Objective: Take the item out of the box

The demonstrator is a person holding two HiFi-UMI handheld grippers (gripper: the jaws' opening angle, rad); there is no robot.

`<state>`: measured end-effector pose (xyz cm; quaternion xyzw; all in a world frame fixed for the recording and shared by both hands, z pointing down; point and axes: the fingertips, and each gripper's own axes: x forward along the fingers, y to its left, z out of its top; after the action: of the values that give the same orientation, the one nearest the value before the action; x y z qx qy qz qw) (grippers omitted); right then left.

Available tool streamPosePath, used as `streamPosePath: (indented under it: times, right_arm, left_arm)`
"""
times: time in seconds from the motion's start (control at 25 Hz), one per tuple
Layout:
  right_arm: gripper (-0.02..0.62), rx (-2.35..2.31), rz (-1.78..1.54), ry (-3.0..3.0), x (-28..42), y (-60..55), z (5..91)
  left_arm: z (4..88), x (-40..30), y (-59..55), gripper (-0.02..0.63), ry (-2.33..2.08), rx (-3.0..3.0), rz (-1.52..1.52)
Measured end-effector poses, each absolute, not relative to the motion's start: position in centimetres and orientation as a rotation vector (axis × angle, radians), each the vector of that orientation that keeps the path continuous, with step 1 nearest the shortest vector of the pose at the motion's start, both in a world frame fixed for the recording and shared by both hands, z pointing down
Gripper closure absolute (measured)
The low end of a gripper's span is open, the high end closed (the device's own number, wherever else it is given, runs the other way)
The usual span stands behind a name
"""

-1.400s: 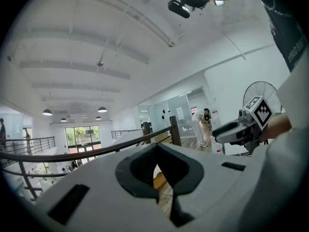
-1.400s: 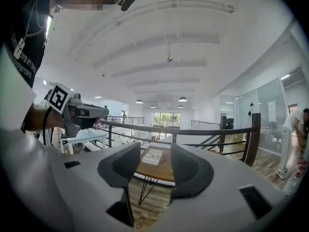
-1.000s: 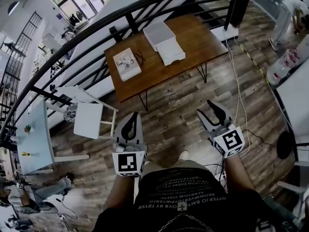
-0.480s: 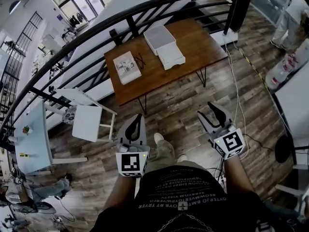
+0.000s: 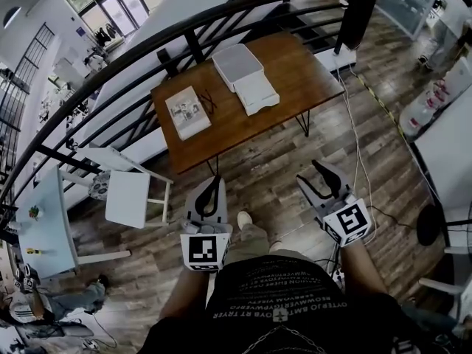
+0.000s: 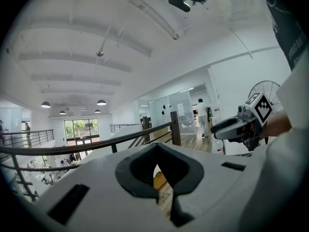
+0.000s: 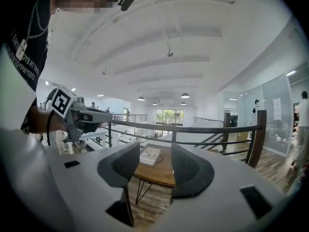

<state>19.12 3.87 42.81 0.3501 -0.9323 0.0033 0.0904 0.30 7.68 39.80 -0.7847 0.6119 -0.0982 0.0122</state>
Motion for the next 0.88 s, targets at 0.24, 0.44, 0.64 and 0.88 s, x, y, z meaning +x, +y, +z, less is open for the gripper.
streamPosePath:
  times: [0.24,0.44,0.64,0.88]
  right_arm:
    - [0.396,1.026,0.008,-2.767,16.8,0.7,42.1]
    - [0.396,1.016,0.004,-2.781,14.6,-2.3,41.9]
    - [0.394,0.999,0.018,-2.78,12.1,-5.2,42.3]
    - [0.393,0.969,-0.011,-2.781,9.0,-8.9,41.9]
  left_arm:
    - [40.0,-1.9,4.2,0.601,1.919,-2.456,-0.313]
    - [39.7,-3.4,1.1,0.601,1.908,-2.469,-0.314]
    - [40.3,-5.7,-1.6,0.601,1.923,-2.473,-0.323]
    - [40.4,-8.0,-5.3,0.601,1.92,-2.478,-0.33]
